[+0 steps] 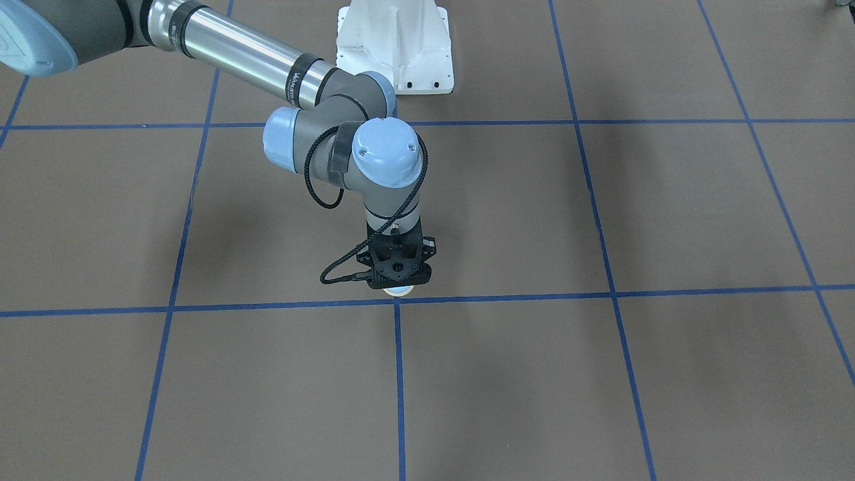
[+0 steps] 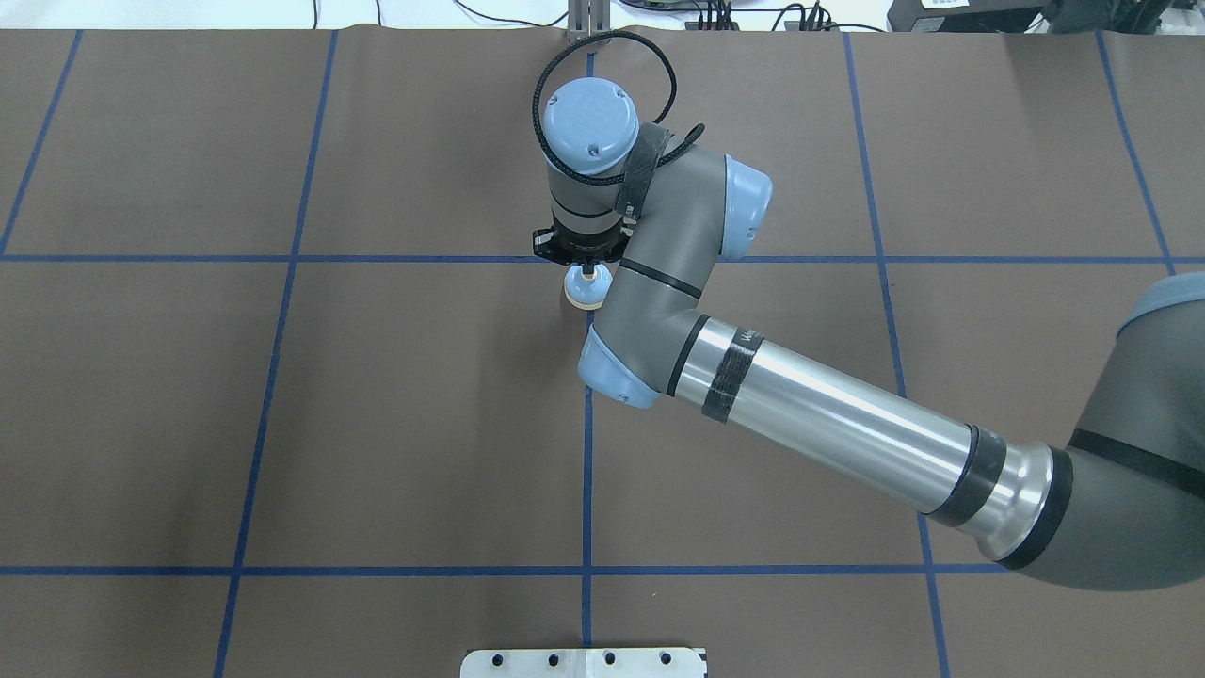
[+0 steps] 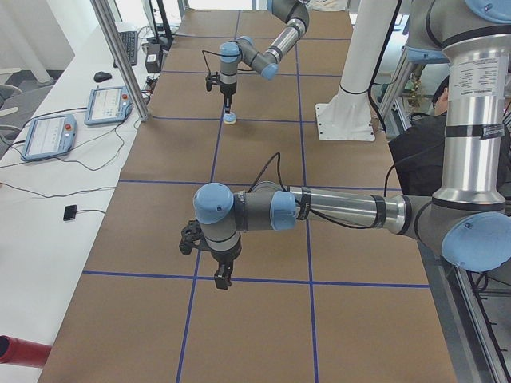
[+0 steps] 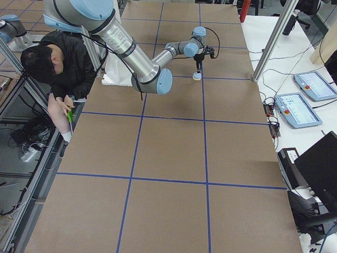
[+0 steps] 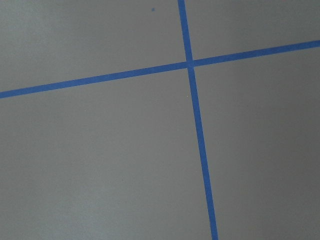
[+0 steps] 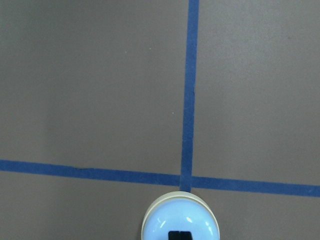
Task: Place and press bell with both arms
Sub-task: 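Press down on the bell's top with the right gripper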
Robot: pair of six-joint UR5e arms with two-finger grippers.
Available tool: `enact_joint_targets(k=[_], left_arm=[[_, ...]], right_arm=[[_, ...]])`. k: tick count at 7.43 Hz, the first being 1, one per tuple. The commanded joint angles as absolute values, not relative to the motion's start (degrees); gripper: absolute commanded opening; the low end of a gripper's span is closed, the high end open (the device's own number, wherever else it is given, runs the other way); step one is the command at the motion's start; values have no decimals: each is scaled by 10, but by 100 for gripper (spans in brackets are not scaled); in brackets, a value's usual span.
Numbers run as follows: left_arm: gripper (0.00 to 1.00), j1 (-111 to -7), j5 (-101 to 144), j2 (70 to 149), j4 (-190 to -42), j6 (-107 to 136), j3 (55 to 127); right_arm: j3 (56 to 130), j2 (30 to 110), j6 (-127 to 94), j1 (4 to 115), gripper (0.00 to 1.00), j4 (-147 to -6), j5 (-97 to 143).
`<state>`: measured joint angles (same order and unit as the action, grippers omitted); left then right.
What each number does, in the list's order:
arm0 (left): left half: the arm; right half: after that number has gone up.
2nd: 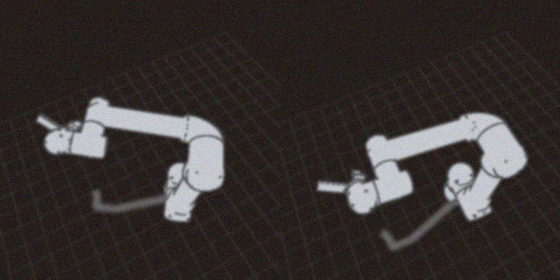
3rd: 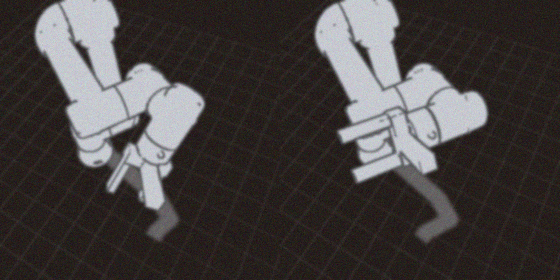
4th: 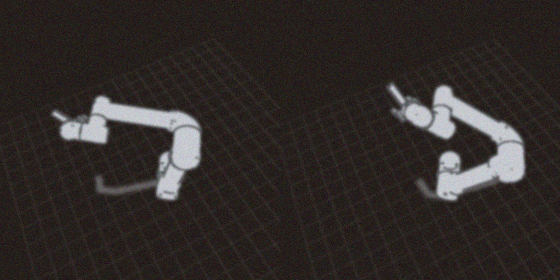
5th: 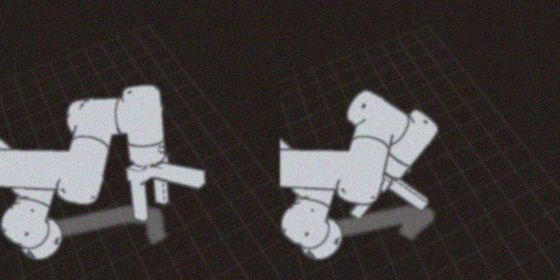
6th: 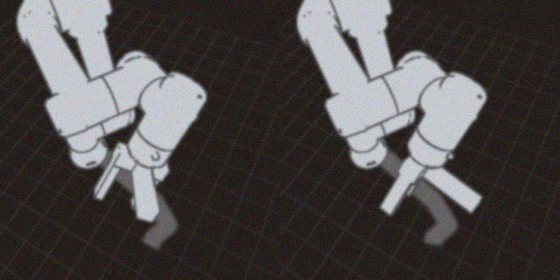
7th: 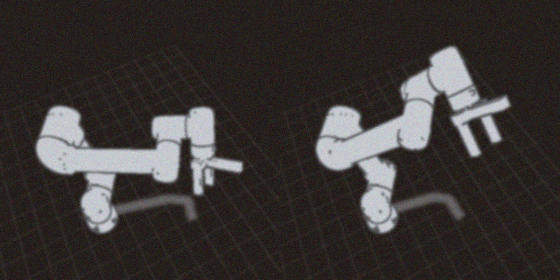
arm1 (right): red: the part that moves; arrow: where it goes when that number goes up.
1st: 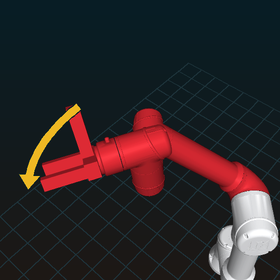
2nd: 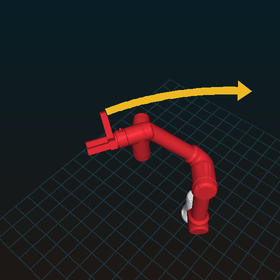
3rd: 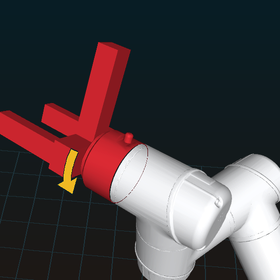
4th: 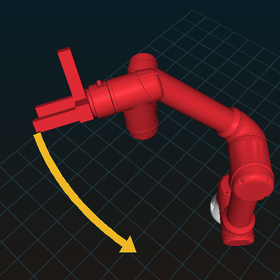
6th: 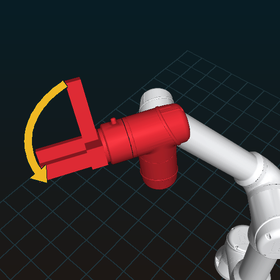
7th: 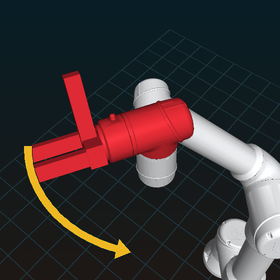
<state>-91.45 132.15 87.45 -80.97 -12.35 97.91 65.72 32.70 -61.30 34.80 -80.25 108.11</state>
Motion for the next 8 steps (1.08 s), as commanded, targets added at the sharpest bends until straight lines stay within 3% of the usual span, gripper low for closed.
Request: enact_joint_targets(k=[1,8], left_arm=[[100,-915,1322,875,-809,-124,979],[100,-915,1322,875,-809,-124,982]], right_arm=[[655,327,-613,345,0,-802,1081],[675,325,-616,349,0,-803,1084]])
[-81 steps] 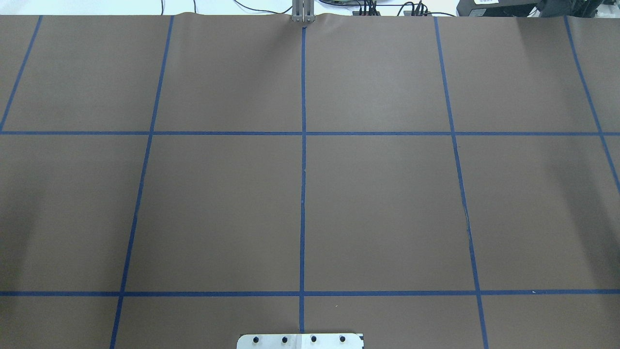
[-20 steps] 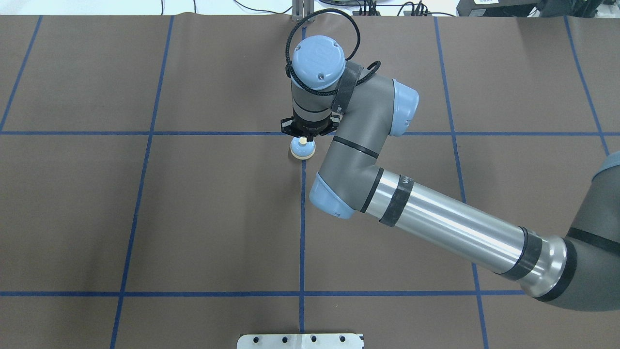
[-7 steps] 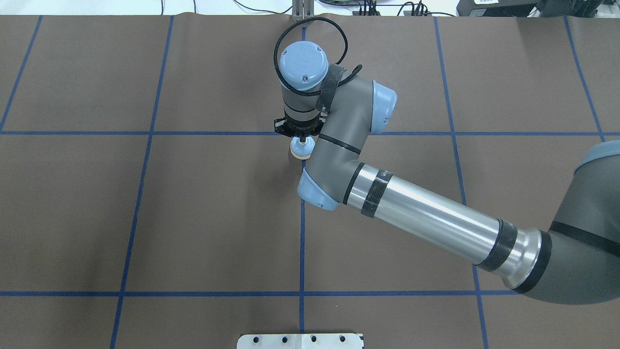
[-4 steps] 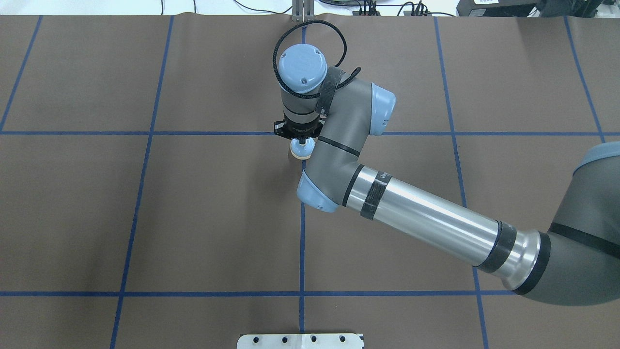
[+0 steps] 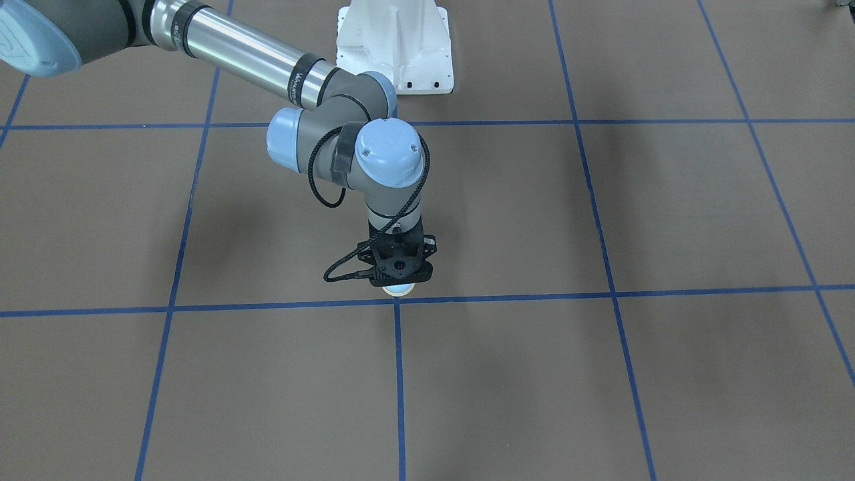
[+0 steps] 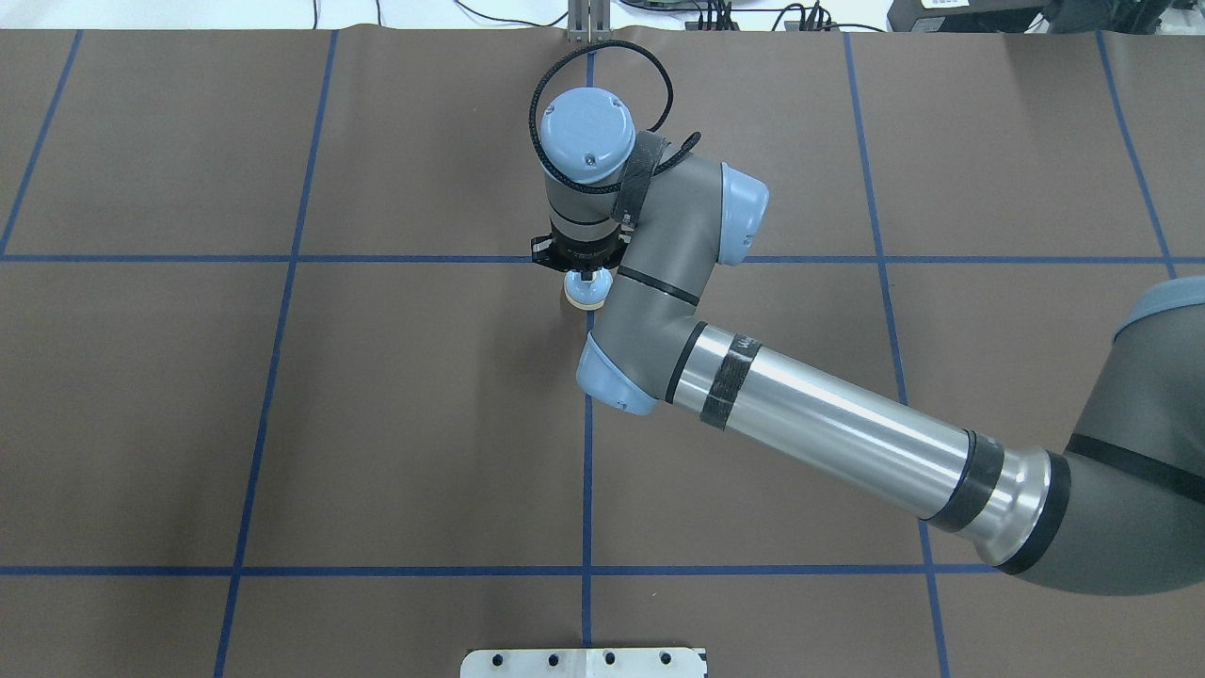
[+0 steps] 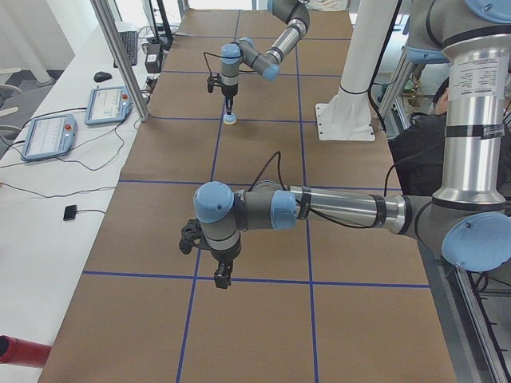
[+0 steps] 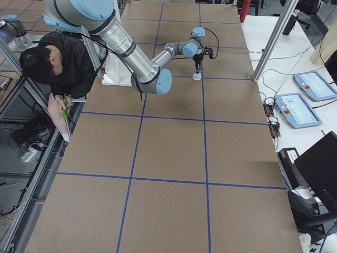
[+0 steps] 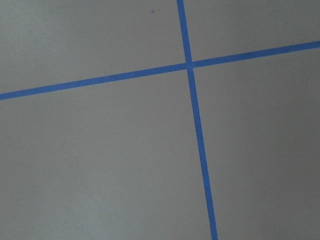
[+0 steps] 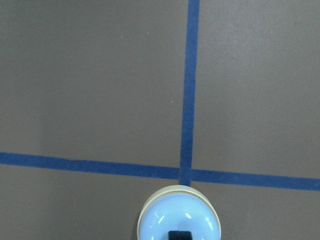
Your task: Place and press bell with both arms
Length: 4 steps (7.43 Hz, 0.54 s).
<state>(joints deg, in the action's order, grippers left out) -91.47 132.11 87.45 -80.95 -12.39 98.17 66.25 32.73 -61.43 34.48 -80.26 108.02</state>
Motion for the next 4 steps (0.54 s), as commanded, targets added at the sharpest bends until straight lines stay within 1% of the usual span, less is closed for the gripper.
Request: enact_joint_targets(k=[1,2,3,4], left_arm=[[100,-915,1322,875,-809,-124,982],[100,-915,1322,875,-809,-124,982],[100,-915,1323,874,-809,-124,981],[100,-915,1324,874,-812,-124,980]], right_arm=[[686,325,-616,354,0,-806,1091],[697,326,-615,364,0,-809,1109],[711,332,-615,379,6,-809,1130],[723,340,-614,384,98,-809,1132]])
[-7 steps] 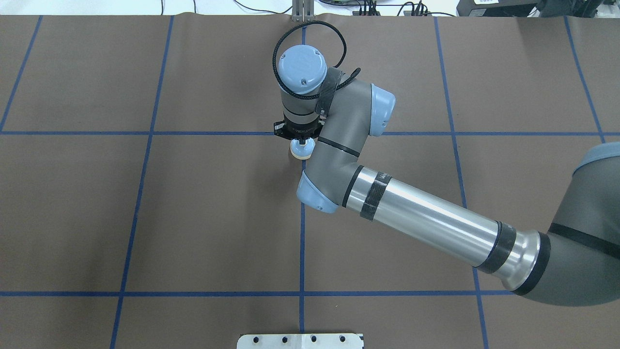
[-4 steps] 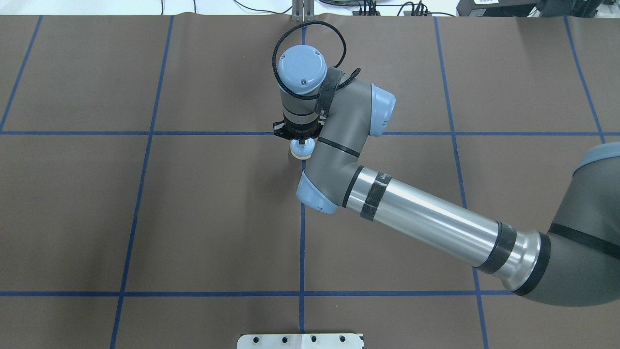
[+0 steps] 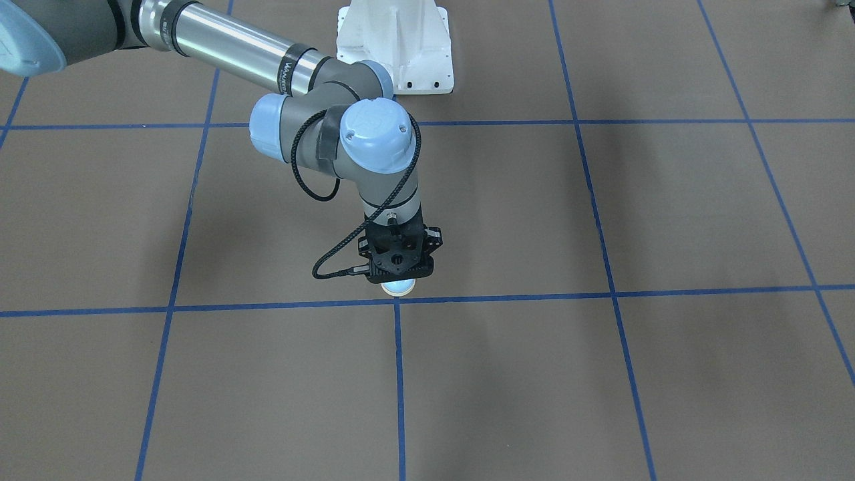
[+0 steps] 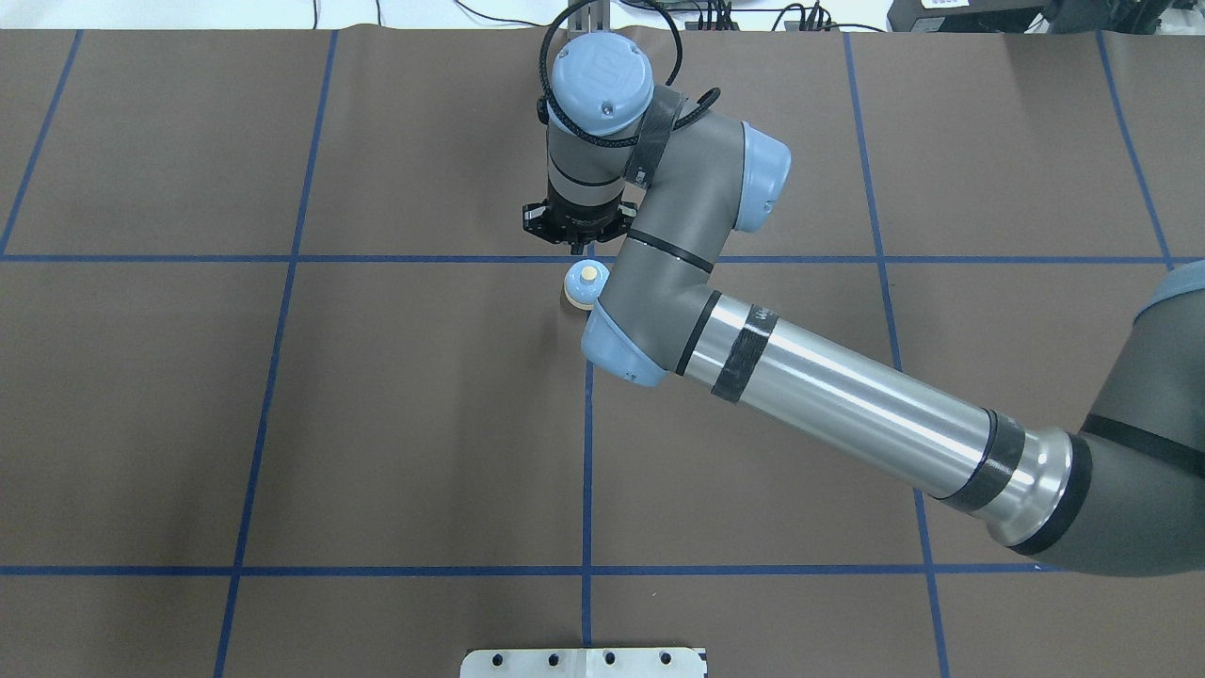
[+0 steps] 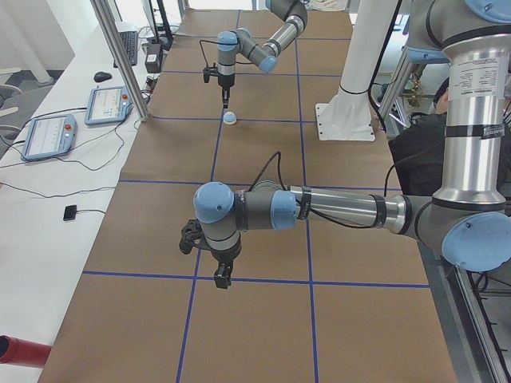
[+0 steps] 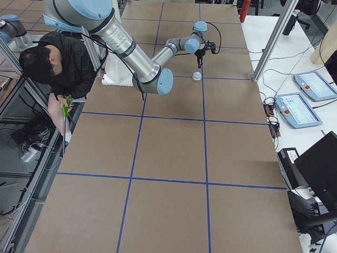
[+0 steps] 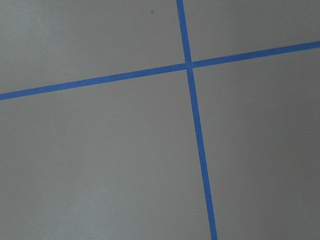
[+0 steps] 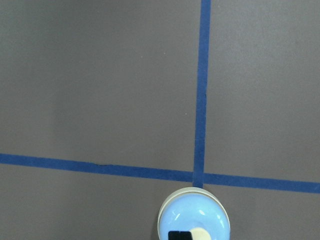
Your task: Place and press bell with both arms
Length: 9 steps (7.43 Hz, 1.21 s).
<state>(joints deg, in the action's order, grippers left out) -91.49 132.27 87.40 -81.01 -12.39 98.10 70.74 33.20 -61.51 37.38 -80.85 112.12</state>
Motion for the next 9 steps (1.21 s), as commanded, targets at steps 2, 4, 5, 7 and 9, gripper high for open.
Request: enact_joint_targets(k=[2,4,5,7,9], left_arm=[[100,-915,1340,873,-816,-65,985],[100,-915,1348,868,-860,-62,983],[100,-915,1349,864,-862,-65,983],[100,-915,1348,864,-861,-66,989],[100,-918,1346,861,-860,-67,997]], right_arm=[[801,422,-586,453,99,-809,1197],[879,528,-431,559,100,-835,1266],[884,556,-332,609,100,-861,1281],[896,648,-169,712,100,-864,1310],[899,744,-27,813,100,-867,1353]])
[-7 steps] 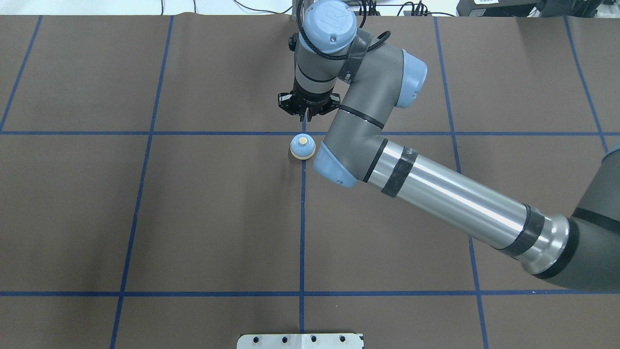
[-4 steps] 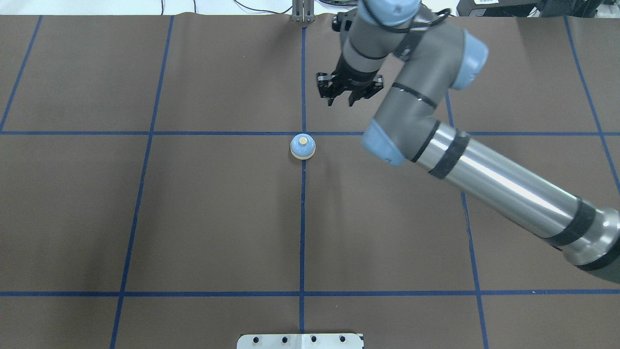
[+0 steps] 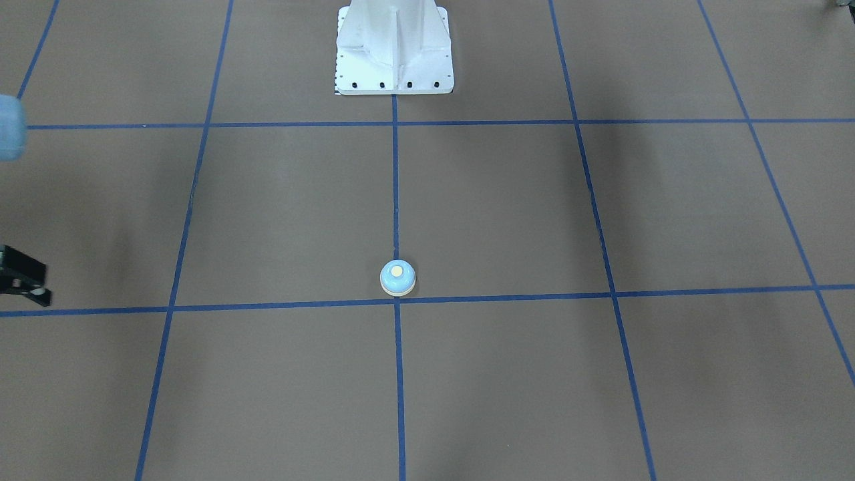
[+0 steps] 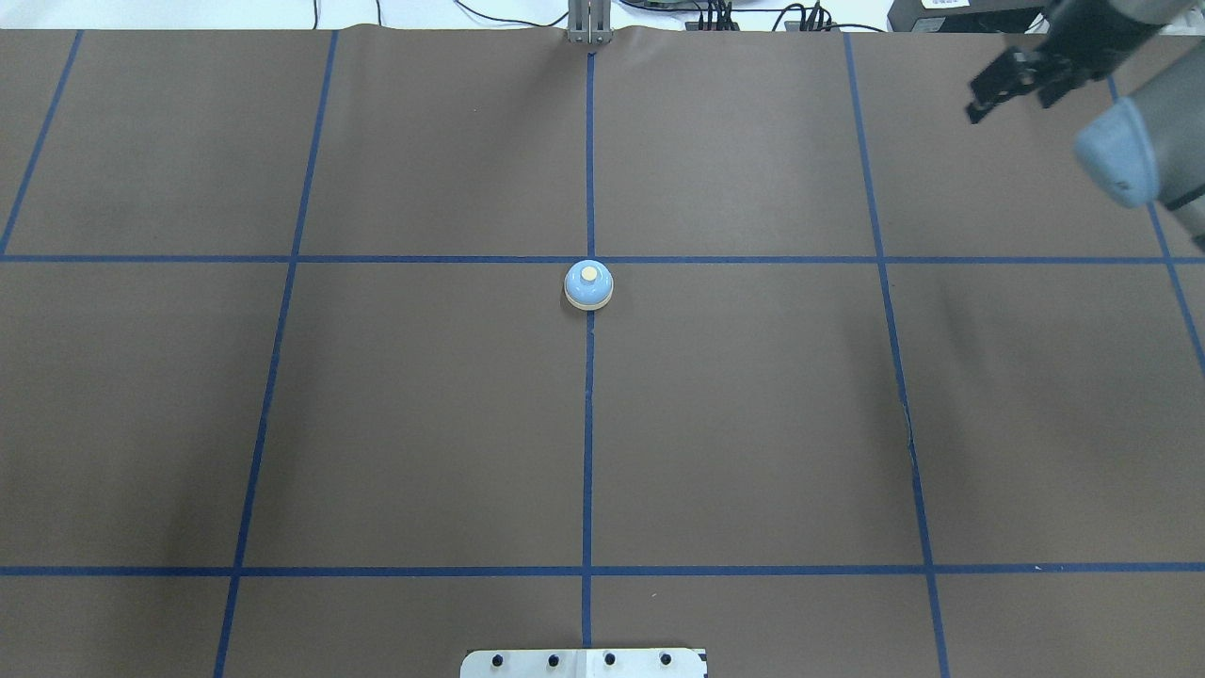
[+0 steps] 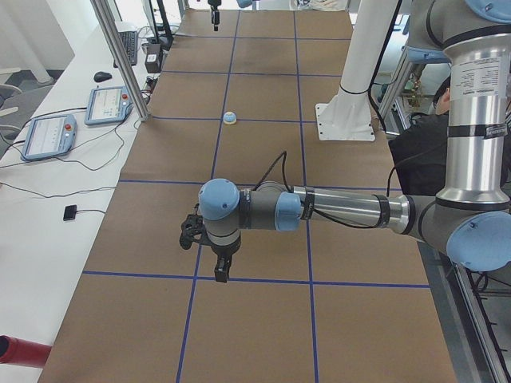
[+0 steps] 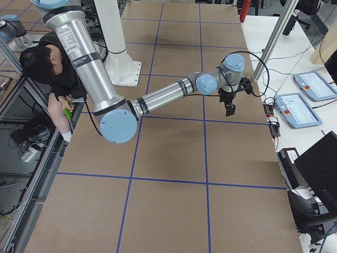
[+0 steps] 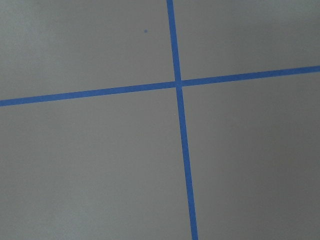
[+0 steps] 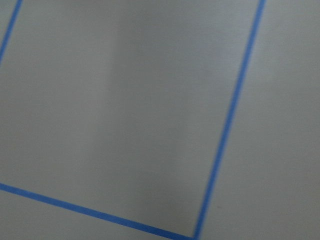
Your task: Place and press bell with both arms
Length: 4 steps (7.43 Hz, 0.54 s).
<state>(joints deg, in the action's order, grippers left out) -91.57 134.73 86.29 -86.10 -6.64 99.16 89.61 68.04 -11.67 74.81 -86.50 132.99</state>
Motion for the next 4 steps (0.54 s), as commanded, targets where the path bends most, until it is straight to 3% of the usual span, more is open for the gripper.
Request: enact_joint_targets(k=[1,4], left_arm=[[100,-919,1344,842,-861,-67,997],[100,-933,1349,841,-860,-60,999]], right_arm=[[901,784,34,854,100,-868,1353],[917,871,64,915,100,-868,1352]])
